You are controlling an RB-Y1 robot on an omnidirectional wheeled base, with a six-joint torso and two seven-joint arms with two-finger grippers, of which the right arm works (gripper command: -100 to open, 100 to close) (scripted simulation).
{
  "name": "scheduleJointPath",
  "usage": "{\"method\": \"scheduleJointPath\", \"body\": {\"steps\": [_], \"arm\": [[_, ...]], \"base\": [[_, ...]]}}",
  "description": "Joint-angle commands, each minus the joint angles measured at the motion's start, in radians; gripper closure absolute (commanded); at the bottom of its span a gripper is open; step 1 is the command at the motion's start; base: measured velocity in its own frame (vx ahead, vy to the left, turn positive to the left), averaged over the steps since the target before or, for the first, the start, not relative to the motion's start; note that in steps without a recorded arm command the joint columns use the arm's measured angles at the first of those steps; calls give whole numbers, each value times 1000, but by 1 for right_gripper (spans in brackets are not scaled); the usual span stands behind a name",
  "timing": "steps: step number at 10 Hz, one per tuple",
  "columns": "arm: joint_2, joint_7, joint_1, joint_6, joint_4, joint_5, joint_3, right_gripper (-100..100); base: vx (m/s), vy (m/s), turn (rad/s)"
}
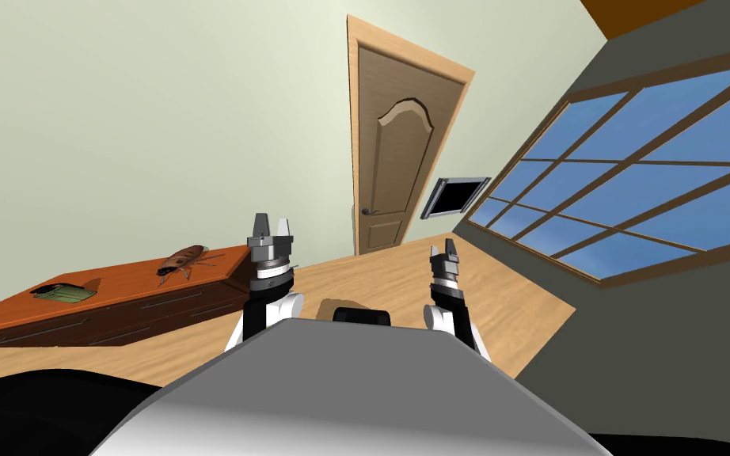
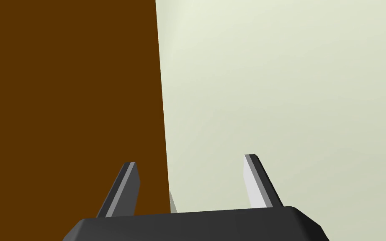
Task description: Pull the door open
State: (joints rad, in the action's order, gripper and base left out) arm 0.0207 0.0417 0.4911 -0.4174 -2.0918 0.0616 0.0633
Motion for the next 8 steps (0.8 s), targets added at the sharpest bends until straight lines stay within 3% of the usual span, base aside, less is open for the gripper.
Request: {"method": "scheduleJointPath", "body": {"steps": [1,8], "arm": [[12,-13,-17,-9,37,-6,0,-100],[63,-71,-94,-55,218,-38,-11,-100]], "base": [[87,25,43],[100,28,51]]}}
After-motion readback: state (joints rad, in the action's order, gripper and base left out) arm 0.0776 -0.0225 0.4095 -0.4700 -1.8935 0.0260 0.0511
